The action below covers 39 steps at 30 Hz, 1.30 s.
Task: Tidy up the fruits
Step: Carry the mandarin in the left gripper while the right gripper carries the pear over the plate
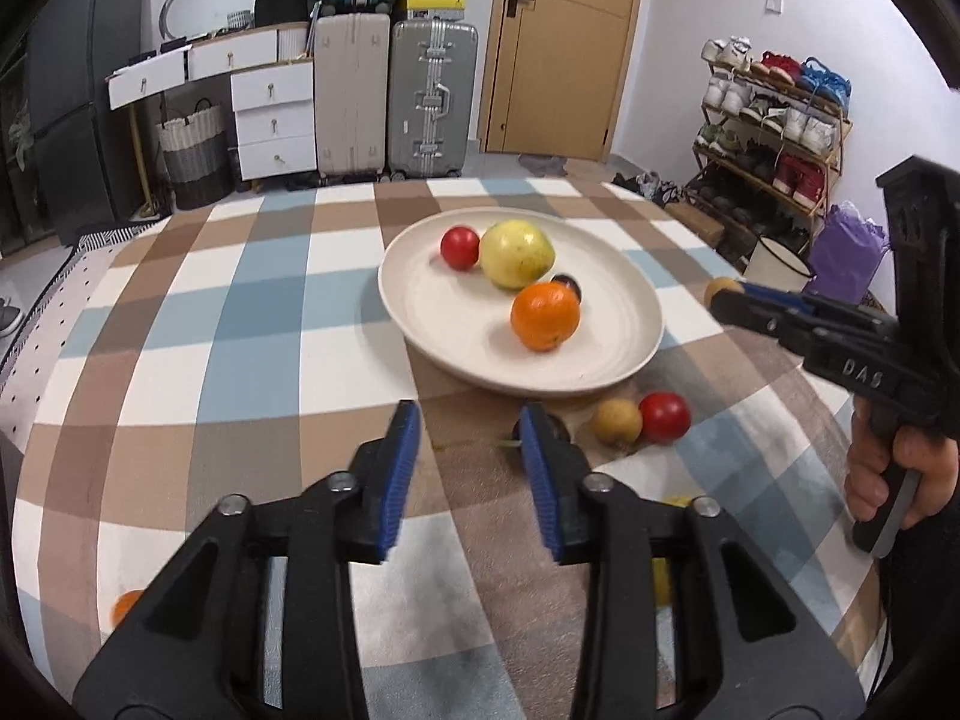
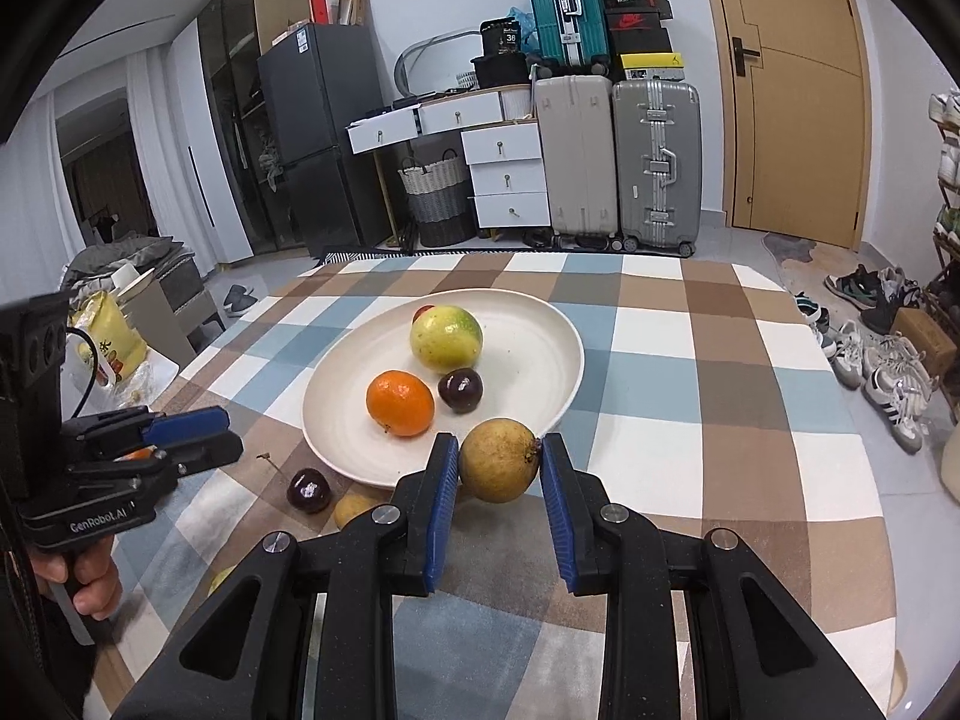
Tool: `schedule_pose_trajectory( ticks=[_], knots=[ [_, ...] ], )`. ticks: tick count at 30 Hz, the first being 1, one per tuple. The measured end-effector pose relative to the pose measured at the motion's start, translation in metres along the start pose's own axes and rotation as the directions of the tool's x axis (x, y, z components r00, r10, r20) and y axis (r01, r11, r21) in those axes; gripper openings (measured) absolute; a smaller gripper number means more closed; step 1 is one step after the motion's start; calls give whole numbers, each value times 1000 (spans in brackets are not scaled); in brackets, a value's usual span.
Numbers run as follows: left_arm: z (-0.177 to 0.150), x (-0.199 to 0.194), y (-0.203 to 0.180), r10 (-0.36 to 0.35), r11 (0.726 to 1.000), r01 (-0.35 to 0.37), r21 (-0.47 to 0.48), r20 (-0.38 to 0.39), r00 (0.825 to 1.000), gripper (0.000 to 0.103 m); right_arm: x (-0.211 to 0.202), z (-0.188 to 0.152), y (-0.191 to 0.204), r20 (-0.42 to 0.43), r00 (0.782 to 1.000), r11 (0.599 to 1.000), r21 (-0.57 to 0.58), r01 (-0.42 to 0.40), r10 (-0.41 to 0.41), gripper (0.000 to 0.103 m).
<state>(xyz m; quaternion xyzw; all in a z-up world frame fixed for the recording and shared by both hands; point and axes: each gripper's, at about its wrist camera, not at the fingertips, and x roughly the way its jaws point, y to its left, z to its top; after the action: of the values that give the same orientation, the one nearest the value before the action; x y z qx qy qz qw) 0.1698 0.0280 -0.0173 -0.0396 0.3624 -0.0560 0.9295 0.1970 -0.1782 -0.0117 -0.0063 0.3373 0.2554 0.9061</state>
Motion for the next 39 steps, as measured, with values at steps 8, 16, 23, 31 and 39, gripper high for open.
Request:
schedule_pose_trajectory(
  ticks=[8,16,23,31,39],
  knots=[
    [-7,-3,4,56,998,-56,-14,-9,998,60,-2,-4,-8,0,1000,1000,15,4,-4,28],
    [-28,-66,11,201,979,-200,-24,55,978,84,-1,-4,-2,-3,1000,1000,-2,-17,17,28],
    [-65,-114,47,376,924,-371,-93,31,926,86,-3,-4,2,6,1000,1000,-11,-22,22,28],
    [-116,-161,94,511,836,-504,-218,-24,859,86,-3,-4,2,5,1000,1000,-12,-22,22,28],
    [-140,-148,125,494,822,-506,-263,-115,862,87,-5,-3,2,3,1000,1000,-12,-21,21,28]
  ],
)
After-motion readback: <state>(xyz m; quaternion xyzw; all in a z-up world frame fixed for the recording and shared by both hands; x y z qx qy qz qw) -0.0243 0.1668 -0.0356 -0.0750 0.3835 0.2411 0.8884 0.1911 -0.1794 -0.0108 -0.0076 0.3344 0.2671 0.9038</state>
